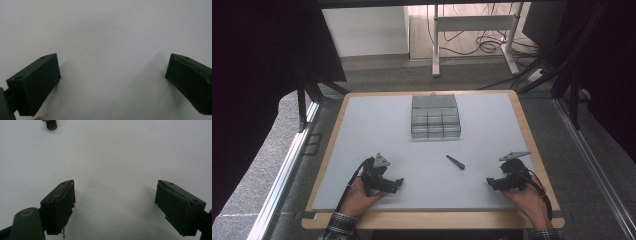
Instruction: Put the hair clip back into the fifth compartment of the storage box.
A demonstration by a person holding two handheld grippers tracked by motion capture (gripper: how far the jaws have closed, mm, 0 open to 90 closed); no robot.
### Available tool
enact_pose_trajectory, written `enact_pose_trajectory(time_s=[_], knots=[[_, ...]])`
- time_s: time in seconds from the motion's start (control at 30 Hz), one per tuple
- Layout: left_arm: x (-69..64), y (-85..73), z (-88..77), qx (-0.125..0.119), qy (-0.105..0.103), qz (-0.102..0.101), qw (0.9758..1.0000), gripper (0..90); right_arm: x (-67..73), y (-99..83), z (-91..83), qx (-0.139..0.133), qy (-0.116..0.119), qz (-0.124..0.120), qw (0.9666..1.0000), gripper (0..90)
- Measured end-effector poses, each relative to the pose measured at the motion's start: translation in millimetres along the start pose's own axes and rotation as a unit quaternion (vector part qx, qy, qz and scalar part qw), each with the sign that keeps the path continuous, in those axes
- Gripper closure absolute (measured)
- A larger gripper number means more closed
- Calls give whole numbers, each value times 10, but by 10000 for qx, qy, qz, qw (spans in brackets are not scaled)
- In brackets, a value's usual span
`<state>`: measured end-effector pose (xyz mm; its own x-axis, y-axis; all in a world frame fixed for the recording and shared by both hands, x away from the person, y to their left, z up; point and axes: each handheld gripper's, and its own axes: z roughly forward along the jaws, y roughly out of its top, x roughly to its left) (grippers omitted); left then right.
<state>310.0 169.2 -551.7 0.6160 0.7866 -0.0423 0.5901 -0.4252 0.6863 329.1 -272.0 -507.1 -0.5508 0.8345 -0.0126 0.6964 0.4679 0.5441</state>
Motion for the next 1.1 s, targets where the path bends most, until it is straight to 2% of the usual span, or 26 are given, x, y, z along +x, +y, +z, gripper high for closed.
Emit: enact_pose_trajectory(time_s=[0.13,0.27,0.5,0.7,0.87,1.1], knots=[[0,0,0,0,1,1,10000,0,12,18,-4,91,108,-81,9999,232],[0,0,-1,3,1,3,10000,0,53,35,7,178,205,-143,9995,246],[0,0,0,1,1,1,10000,0,101,71,21,252,175,-255,9992,247],[0,0,-1,3,0,4,10000,0,136,156,-2,259,143,-434,9986,308],[0,-1,-2,3,2,2,10000,0,151,204,6,303,155,-536,9980,318],[0,-1,-2,2,2,2,10000,0,178,312,-7,374,191,-499,9979,329]])
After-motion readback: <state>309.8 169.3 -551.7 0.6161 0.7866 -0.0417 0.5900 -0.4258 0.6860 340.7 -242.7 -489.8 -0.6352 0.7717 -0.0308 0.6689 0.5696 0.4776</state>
